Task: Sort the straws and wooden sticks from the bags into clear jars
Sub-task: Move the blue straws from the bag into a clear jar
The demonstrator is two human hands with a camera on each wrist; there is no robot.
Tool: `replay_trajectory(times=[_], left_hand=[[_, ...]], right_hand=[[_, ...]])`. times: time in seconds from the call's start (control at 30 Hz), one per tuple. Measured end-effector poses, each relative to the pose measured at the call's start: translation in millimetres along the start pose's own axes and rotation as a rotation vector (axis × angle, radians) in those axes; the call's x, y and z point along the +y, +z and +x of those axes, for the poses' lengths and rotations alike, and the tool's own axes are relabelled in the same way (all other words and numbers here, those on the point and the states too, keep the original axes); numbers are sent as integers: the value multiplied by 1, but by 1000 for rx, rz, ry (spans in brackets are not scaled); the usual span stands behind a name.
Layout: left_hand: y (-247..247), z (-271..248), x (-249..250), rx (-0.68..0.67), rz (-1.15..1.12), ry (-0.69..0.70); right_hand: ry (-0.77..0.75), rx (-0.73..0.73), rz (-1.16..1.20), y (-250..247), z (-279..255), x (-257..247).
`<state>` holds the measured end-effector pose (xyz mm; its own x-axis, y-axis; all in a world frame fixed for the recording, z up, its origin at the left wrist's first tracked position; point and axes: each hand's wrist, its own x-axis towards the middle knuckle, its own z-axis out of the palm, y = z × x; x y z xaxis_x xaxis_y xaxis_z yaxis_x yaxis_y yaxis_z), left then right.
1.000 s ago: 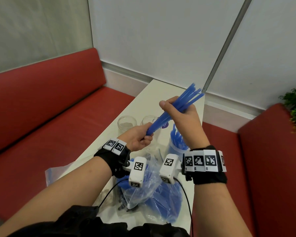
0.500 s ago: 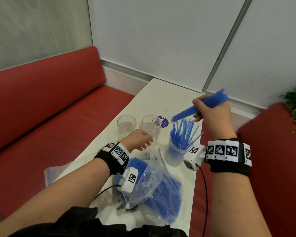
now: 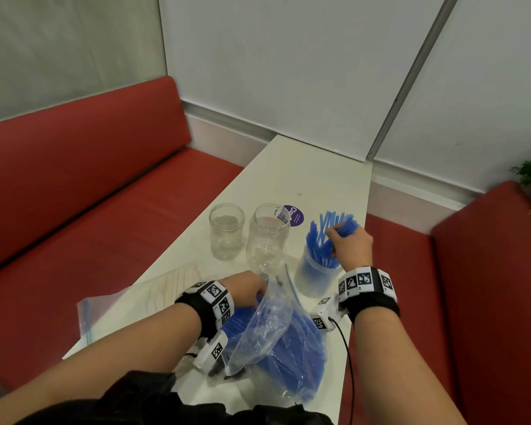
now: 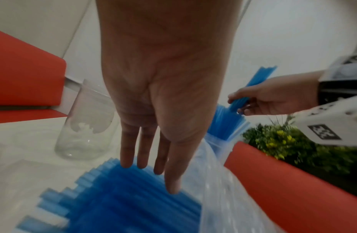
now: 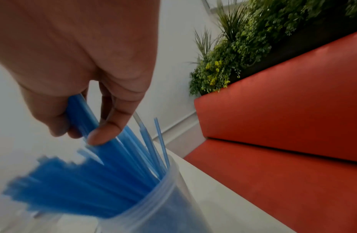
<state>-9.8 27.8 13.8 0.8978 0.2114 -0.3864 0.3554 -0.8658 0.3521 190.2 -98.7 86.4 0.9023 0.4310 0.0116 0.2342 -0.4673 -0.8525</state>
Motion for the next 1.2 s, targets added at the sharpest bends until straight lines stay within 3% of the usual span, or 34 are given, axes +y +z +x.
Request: replay_trajectory(times=[0.13,0.23,0.37,0.47,0.6,0.67,0.77,0.87,0.93,1.0,1.03,1.1,1.2], left_hand=[[18,0,1,-67,258,-10],[26,0,-1,-32,369,-30],[22,-1,3,10,423,-36],[16,1,6,-5,453,-54],[9,1,8,-26,504,-65],[6,1,8,-45,480,-82],[1,2,9,-82,456,-110],[-8,2,13,-134,448,-160],[-16,1,16,-159,415,-184],[-26,0,17,-159,401,-198],[-31,-1,18,-164,403,-207],[-42,-2,20,-190,396,-225],[-61,0,25,-155,351,-223]], right_hand=[[-36,-69,-101,7,2,8],[-104,-12,-182,5,4,4],[-402,162,-139,9,-2,3],[-505,109,-128,21,-8,10],[-380,-144,-459,37,-12,32],[-397,-131,-479,38,-10,35],[-394,0,-572,34,-9,33],[-283,-82,-694,33,-15,36],[-351,13,-574,32,-21,35],[-530,186,-347,33,-31,27],[-598,199,-228,35,-37,24],[-617,4,-70,44,-49,17],[-437,-508,-157,56,-64,9]])
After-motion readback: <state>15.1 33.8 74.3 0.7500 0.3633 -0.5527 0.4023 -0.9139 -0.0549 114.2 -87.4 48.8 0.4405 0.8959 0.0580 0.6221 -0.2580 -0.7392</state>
